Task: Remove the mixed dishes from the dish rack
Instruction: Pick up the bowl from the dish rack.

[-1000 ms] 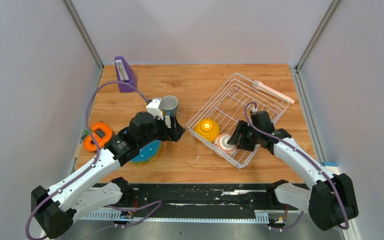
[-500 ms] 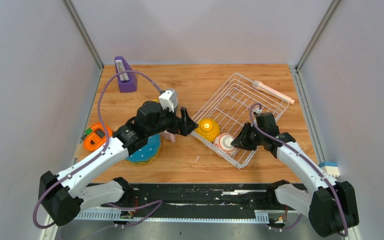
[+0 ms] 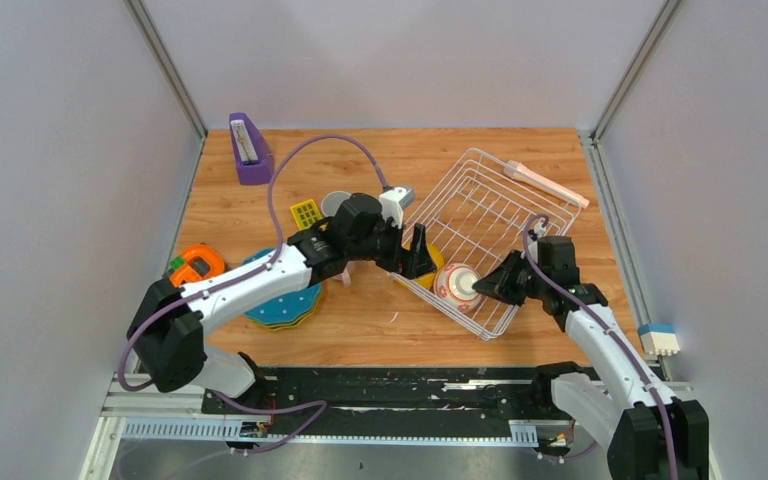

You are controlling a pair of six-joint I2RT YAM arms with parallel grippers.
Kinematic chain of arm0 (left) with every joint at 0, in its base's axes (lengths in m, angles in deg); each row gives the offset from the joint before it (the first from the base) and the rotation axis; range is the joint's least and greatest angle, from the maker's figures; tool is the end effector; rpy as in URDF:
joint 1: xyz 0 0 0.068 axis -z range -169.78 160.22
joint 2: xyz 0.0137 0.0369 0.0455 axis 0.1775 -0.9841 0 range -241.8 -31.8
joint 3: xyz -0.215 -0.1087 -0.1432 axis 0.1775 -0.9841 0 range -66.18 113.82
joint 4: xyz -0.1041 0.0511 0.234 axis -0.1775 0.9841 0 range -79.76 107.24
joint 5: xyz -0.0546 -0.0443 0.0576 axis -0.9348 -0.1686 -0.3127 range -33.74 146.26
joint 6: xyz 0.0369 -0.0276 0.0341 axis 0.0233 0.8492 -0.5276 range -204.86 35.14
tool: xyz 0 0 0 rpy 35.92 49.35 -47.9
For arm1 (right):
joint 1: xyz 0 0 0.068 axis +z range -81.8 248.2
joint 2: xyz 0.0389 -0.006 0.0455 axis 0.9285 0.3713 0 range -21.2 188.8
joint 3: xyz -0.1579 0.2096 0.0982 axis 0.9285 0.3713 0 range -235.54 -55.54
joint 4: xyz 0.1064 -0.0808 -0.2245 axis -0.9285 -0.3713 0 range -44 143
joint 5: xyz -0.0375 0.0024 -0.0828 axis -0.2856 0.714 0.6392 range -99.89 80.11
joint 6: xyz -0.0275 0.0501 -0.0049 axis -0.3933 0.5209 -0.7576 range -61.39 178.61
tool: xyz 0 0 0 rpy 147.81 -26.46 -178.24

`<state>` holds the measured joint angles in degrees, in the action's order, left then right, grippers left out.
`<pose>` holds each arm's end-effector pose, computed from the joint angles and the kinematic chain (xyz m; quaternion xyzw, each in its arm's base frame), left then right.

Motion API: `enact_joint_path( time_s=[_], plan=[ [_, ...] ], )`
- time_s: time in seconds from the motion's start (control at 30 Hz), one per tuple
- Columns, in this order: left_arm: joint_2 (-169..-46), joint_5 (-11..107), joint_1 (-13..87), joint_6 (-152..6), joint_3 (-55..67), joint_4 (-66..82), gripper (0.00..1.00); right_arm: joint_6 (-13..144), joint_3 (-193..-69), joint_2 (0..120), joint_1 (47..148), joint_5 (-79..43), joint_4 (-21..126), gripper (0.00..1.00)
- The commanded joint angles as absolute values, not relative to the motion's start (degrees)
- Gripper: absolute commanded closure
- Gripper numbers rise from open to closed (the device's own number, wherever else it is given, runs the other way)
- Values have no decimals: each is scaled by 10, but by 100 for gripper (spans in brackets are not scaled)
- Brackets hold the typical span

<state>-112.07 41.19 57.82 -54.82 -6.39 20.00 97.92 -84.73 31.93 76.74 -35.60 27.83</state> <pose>0.2094 -0.2449 0.2949 0.1957 0.8395 -0.3982 0.3135 0.1729 0.0438 0.2027 0.1674 0.9014 0.3286 0.2269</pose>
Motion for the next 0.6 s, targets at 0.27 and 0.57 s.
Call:
enact_joint_path(
  time_s=[0.27, 0.57],
  plan=[
    [-1193, 377, 598, -539, -20, 140, 0, 980, -807, 246, 726, -414, 310, 100],
    [-1213, 339, 597, -525, -24, 106, 0, 1000, -802, 212, 714, -446, 325, 100]
  ],
)
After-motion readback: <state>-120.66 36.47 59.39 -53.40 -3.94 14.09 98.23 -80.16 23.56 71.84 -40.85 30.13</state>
